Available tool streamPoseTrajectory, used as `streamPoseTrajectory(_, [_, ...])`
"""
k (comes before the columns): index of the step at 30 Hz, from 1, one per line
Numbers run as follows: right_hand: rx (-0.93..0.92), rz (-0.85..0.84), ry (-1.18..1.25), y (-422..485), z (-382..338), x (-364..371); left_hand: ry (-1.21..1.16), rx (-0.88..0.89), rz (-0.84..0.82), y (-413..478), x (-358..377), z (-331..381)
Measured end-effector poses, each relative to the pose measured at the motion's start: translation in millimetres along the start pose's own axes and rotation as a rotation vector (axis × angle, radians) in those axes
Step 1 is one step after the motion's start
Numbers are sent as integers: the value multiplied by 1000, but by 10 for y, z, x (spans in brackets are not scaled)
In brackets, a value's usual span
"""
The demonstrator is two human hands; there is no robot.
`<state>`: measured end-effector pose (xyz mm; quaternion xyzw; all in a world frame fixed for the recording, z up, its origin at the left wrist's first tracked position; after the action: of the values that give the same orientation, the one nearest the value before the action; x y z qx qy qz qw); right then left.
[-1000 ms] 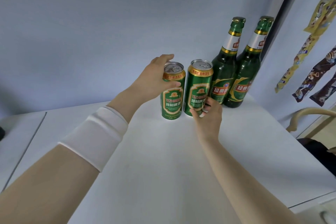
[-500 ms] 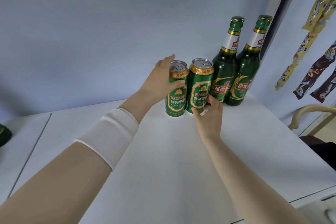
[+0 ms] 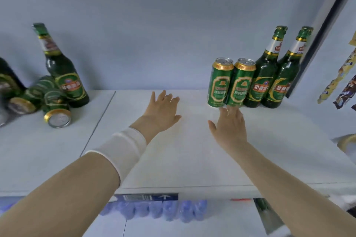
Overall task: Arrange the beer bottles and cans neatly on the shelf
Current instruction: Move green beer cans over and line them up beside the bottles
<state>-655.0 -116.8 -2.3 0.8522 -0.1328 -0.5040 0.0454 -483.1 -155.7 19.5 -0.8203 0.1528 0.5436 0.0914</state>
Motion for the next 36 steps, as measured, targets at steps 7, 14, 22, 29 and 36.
streamPoseTrajectory(7, [-202, -141, -34, -604, -985, 211, -59, -188, -90, -1213, 144, -632])
streamPoseTrajectory(14, [-375, -240, 40, -1175, -2297, 652, -72, -364, -88, -2219, 313, -1625])
streamPoseTrajectory(22, [-427, -233, 46, -1474, -3660, 1262, -137, -426, -61, -2907, 835, -2783])
streamPoseTrajectory(29, [-367, -231, 5, -1331, -3963, 1673, -245, -383, -24, -2693, 1257, -3140])
streamPoseTrajectory(36, [-386, -187, 39, -855, -4032, 1953, -337, -472, -27, -2076, 1543, -3522])
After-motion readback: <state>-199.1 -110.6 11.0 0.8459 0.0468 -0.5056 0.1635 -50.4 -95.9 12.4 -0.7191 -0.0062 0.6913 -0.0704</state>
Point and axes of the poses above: each hand's wrist, its own y-axis towards the middle knuckle, its own x-axis out of the palm, z = x × y, the point moved 8 cm from there along y, towards the middle knuckle, and after that the axes turned 15 degrees about y, right-handed, at the moved point
